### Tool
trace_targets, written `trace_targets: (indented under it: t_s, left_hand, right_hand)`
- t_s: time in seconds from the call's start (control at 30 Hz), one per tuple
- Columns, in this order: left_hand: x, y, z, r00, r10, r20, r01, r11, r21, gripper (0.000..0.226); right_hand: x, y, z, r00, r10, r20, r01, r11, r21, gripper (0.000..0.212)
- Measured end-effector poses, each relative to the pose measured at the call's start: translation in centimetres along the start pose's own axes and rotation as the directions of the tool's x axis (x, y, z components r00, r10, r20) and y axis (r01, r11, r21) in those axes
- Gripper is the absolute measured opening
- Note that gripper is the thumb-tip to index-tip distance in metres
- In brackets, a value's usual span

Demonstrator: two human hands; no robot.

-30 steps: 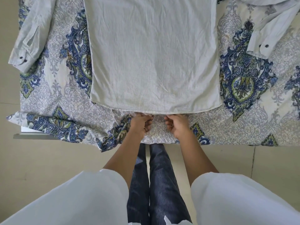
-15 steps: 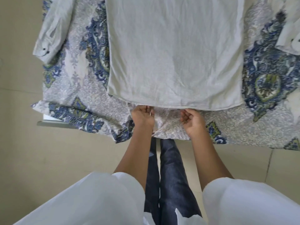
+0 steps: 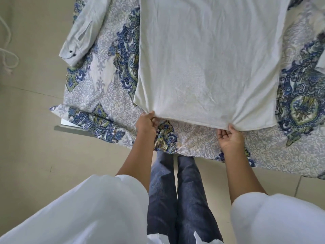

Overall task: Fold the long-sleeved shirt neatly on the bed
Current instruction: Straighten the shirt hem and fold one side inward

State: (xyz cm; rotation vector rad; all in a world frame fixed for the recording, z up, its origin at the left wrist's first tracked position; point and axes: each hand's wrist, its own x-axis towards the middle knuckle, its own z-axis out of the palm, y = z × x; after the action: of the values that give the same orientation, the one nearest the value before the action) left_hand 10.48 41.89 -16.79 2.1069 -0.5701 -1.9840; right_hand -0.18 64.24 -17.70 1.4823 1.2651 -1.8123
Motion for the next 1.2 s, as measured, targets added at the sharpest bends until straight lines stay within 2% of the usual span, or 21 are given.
trace_targets:
  t_s: [0.1,0.23,0.3,0.37,0.43,0.57,0.7,0.83,0.93,1.03,1.13,1.2]
  left_hand:
    - [1.0,-0.3,-0.3,0.994,0.074,-0.083,-0.061,0.987,0.148,0.013]
    - [0.8,0.3,-0.1,0.994,0.100,-0.049,-0.097,0.993,0.071,0.003]
    - [1.2,2.0,-0.3,0.989,0.148,-0.029,-0.146,0.988,0.059,0.010]
    - [2.6,3.9,-0.6,0.988,0.152,-0.037,-0.146,0.981,0.127,0.014]
    - [3.9,5.7,-1.1,0.989,0.144,-0.044,-0.134,0.975,0.177,0.008]
    - [4.4,4.9,-0.8,0.983,0.173,-0.066,-0.154,0.962,0.223,0.007]
    - [3.4,4.5,-0.1,0.975,0.218,-0.039,-0.203,0.951,0.233,0.008]
    - [3.5,5.3,-0.3,0.985,0.167,-0.031,-0.158,0.968,0.197,0.017]
    - [3.6,5.9,-0.3,0.986,0.121,-0.111,-0.104,0.984,0.144,0.019]
    - [3.7,5.8,0.1,0.975,0.145,-0.166,-0.124,0.984,0.130,0.030]
    - [3.0,5.3,0.1,0.983,0.149,-0.111,-0.131,0.979,0.158,0.011]
    - [2.7,5.2,0.0,0.985,0.145,-0.097,-0.128,0.979,0.157,0.005]
  right_hand:
    - [0.5,-0.3,-0.1,0.999,0.010,-0.043,-0.014,0.996,-0.090,0.014]
    - [0.6,-1.6,-0.5,0.999,0.006,-0.054,-0.005,1.000,0.012,0.008]
    - [0.7,-2.8,-0.7,0.997,-0.038,-0.062,0.042,0.997,0.069,0.011]
    - [1.1,-4.5,-0.8,0.994,-0.088,-0.069,0.094,0.992,0.081,0.016]
    - [1.1,-5.0,-0.5,0.994,-0.086,-0.072,0.092,0.992,0.089,0.023]
    - [1.1,-5.4,-1.2,0.988,-0.112,-0.110,0.120,0.991,0.062,0.035]
    - [1.3,-6.1,-1.5,0.985,-0.124,-0.121,0.137,0.985,0.103,0.014]
    - [1.4,-6.9,-1.3,0.978,-0.170,-0.122,0.185,0.975,0.125,0.019]
    - [1.9,-7.6,-1.9,0.963,-0.161,-0.215,0.173,0.984,0.039,0.012]
    - [2.2,-8.1,-2.5,0.950,-0.185,-0.251,0.198,0.980,0.029,0.014]
    - [2.2,-8.1,-2.6,0.966,-0.191,-0.174,0.194,0.981,0.001,0.030]
    - [2.1,-8.1,-2.7,0.968,-0.186,-0.170,0.182,0.983,-0.039,0.025]
